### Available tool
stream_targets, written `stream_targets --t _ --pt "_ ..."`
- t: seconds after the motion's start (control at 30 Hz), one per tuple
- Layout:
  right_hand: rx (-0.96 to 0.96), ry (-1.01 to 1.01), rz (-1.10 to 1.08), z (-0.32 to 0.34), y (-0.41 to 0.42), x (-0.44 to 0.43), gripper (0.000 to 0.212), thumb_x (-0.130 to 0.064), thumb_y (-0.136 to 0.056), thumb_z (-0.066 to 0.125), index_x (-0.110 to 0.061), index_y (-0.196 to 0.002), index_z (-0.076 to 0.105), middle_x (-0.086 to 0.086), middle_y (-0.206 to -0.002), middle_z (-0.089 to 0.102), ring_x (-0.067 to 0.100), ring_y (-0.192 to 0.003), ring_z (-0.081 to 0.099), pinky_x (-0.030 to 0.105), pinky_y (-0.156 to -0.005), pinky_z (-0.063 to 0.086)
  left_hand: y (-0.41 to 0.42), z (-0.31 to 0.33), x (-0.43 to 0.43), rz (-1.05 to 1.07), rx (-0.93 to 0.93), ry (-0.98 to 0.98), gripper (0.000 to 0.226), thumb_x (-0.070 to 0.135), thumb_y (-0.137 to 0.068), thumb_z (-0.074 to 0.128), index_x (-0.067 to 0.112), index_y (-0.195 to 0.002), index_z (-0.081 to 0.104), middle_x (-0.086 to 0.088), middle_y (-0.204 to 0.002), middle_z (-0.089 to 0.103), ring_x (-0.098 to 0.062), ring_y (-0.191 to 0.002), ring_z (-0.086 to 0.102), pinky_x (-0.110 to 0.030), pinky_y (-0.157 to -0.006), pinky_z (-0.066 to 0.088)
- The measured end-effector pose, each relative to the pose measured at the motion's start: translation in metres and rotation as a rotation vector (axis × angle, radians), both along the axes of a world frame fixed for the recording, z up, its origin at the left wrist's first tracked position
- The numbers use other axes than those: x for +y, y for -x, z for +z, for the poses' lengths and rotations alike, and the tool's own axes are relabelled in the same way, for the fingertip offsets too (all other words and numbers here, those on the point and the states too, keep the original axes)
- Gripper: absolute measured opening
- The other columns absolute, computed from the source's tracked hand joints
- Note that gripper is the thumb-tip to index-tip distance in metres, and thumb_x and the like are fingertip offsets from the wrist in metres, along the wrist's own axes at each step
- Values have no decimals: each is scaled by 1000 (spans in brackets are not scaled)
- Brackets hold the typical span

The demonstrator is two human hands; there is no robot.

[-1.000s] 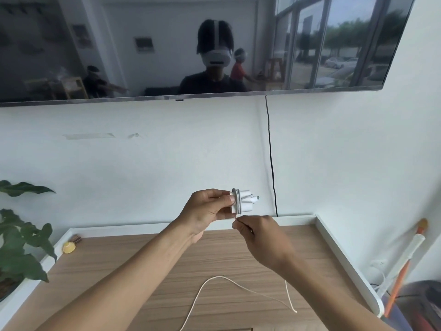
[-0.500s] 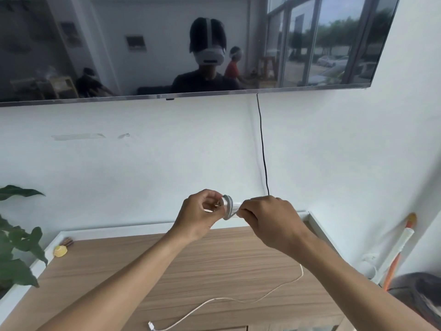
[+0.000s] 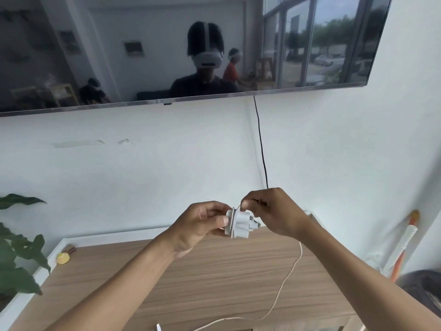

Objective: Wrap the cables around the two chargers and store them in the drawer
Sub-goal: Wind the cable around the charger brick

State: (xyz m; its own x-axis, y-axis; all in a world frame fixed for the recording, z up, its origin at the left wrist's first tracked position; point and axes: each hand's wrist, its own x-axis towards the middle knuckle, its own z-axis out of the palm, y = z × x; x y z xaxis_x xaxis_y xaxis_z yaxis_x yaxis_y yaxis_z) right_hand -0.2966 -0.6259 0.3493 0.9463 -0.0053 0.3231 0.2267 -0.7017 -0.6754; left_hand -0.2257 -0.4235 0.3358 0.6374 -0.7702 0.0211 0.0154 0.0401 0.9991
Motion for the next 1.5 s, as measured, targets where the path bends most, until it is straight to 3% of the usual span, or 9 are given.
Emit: stream_targets --t 0.13,0.27,0.4,0.63,0.77,0.87,1.1,1.3,1.5 --pt "17 -116 56 -17 -1 7 28 3 -84 47 -13 -84 69 4 -71 67 7 -64 51 26 -62 44 5 6 -3 4 130 61 41 14 -77 66 -8 -111 61 -15 -94 69 -24 -84 68 -34 -73 57" --pt "-44 -115 2 -34 4 16 27 -19 -93 51 -9 -69 57 -2 -53 40 8 -50 32 27 -50 30 0 14 -5 79 240 166 31 14 -80 63 -7 -102 67 -19 -96 70 -27 -88 68 -32 -74 58" --pt "-77 38 -29 -40 4 26 26 -28 -98 49 -17 -79 63 -9 -48 43 11 -49 37 25 -51 31 -5 19 -13 261 236 135 16 6 -89 60 -7 -95 69 -20 -94 69 -29 -85 67 -34 -76 61" --pt "-38 426 -72 -18 11 26 24 -28 -96 43 -20 -80 59 -1 -71 60 28 -68 51 32 -61 43 -12 3 -20 532 -84 -94 9 5 -85 68 0 -92 68 -20 -86 69 -31 -82 69 -32 -74 61" --pt "-81 538 -92 -3 15 19 27 -34 -98 41 -21 -89 63 -2 -82 66 26 -70 51 30 -60 37 -11 -7 -17 477 -204 -218 10 5 -83 68 5 -93 67 -20 -90 71 -34 -86 71 -36 -79 60" --pt "-66 556 -94 4 16 12 24 -34 -97 42 -24 -93 64 -5 -85 68 23 -77 59 33 -64 47 -9 -6 -13 344 -237 -208 10 2 -85 68 5 -94 67 -18 -88 69 -25 -79 68 -35 -77 60" --pt "-69 481 -55 18 19 9 18 -38 -94 53 -29 -92 68 -15 -85 68 5 -64 50 29 -66 45 -3 0 -9 129 -221 -233 25 12 -75 69 2 -97 66 -16 -89 66 -19 -79 66 -28 -70 57" --pt "24 -16 -20 9 12 -4 18 -25 -94 59 -29 -80 71 -14 -61 62 1 -60 57 16 -59 43 6 6 -1 -62 87 -20 42 15 -75 67 -8 -110 61 -16 -93 69 -24 -82 68 -32 -72 56" --pt "-51 -89 -115 -20 10 13 44 -7 -91 50 -25 -52 39 -11 -43 40 8 -44 30 21 -46 24 8 18 -11 94 220 146 23 11 -84 61 -6 -100 65 -14 -89 69 -21 -78 68 -31 -71 58"
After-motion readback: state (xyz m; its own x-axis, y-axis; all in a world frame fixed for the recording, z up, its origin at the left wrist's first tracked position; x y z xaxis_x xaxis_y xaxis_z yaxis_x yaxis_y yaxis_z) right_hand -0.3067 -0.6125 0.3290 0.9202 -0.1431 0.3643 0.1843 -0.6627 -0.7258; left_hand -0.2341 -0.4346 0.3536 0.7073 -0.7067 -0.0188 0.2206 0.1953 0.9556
